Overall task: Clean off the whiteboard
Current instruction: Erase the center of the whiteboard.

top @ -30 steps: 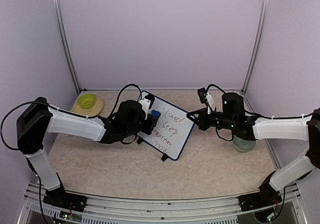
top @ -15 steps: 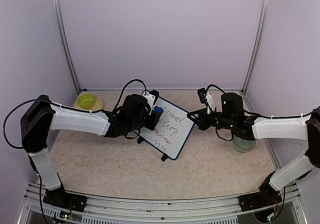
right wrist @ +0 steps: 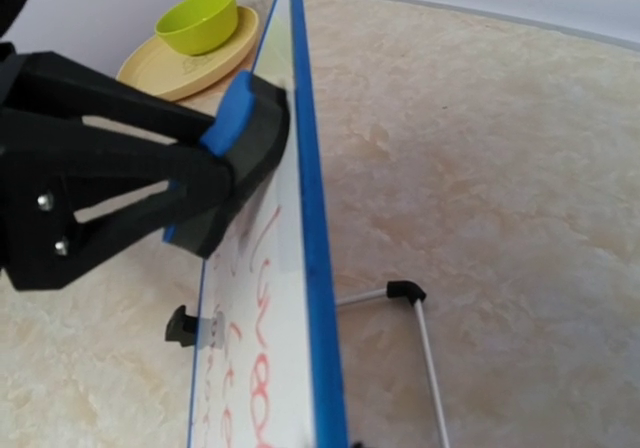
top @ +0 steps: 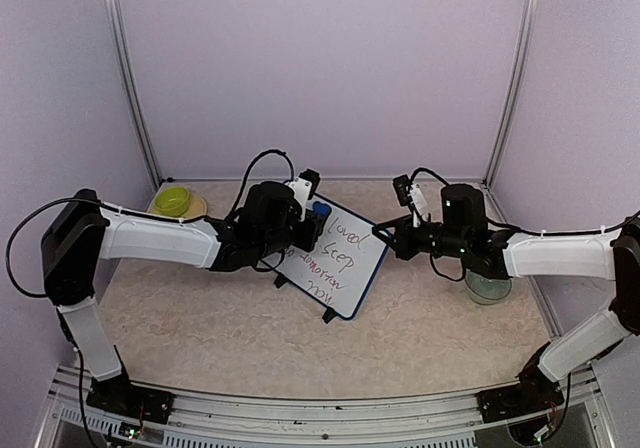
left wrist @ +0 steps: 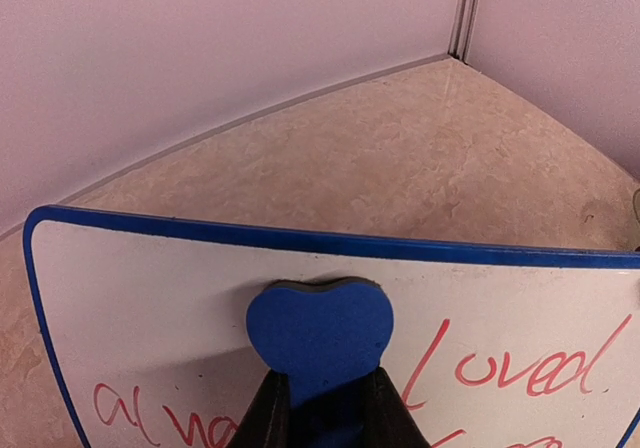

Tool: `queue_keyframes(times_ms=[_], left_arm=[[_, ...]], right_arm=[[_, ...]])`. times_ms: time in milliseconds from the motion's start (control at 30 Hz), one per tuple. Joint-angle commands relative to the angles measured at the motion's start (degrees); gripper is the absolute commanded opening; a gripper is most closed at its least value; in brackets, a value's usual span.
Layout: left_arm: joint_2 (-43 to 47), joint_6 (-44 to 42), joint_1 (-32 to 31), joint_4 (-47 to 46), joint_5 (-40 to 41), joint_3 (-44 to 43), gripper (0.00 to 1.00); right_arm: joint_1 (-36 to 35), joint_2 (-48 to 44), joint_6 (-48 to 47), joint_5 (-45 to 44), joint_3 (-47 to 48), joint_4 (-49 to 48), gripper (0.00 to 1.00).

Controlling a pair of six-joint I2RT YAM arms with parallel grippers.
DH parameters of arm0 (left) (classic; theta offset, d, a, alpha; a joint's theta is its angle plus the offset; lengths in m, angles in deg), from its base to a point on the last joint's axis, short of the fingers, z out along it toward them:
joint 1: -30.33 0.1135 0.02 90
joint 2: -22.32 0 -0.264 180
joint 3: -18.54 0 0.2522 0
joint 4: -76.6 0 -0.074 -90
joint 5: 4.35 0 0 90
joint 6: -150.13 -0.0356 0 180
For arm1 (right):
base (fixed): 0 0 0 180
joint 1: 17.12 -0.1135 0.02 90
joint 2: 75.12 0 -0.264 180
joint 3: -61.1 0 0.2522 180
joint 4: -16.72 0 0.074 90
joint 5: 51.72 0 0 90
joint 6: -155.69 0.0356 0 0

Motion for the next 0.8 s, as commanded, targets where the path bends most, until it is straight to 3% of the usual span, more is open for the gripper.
queue_keyframes(times_ms=[0,333,767], left_arm=[[1.25,1.22,-0.21,0.73,-1.53,5.53,0.17],[3.39,3.15,-0.47,-0.26,-1.64,11.13,0.17],[5.18,-0.35,-1.42,0.60,-2.38,2.77,0.17]], right_arm=[[-4.00,2.11,-9.30,9.16,-1.69,12.50,0.00],[-5.08,-0.61,-8.61,11.58,0.42,14.55,0.00],[-7.23,-2.02,-4.99,16.56,3.89,15.26,0.00]])
